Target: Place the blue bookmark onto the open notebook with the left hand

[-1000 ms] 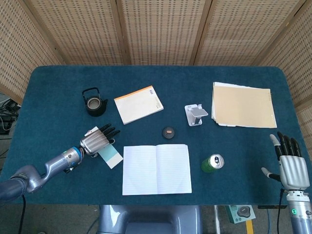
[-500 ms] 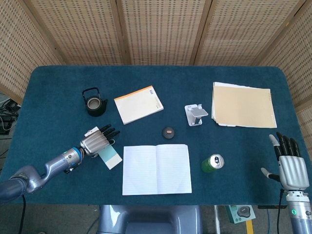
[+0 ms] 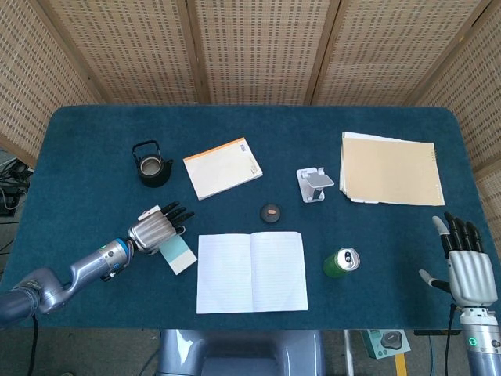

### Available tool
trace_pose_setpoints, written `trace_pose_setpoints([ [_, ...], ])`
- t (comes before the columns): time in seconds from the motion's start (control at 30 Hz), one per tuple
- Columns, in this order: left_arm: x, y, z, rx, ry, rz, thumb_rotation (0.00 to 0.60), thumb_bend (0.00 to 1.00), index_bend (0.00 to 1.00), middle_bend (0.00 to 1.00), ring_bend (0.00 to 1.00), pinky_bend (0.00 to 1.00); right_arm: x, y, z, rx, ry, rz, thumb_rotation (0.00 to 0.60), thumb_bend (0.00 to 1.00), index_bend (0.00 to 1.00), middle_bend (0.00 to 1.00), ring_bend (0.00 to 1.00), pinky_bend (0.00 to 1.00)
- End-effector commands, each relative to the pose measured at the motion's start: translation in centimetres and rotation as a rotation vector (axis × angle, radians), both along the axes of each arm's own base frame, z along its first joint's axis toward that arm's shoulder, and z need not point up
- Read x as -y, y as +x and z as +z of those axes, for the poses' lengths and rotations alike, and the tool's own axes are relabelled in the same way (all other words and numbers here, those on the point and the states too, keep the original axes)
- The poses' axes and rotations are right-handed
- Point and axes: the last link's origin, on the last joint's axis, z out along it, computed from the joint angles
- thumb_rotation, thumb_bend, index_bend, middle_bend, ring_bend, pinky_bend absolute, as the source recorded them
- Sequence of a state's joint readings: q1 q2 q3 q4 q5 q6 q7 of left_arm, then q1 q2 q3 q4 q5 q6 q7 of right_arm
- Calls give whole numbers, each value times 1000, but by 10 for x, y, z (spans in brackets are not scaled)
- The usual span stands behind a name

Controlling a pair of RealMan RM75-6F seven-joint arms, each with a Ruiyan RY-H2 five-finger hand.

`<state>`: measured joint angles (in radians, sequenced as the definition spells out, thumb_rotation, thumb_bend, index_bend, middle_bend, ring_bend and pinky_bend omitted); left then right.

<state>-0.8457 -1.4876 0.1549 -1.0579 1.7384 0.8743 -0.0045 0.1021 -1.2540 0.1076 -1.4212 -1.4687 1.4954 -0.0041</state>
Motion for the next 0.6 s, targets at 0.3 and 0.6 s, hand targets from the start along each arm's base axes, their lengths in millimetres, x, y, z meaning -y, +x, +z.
trace_pose_setpoints([
  [0.3, 0, 8, 7, 11, 19, -45, 600, 230, 591, 0, 0, 0, 0, 0, 1, 4, -2, 0, 600, 69, 0, 0, 0, 0],
  [0.6, 3, 42, 6, 58, 44, -191, 600, 231, 561, 0, 0, 0, 0, 0, 4, 16, -13, 1, 600, 69, 0, 0, 0, 0],
])
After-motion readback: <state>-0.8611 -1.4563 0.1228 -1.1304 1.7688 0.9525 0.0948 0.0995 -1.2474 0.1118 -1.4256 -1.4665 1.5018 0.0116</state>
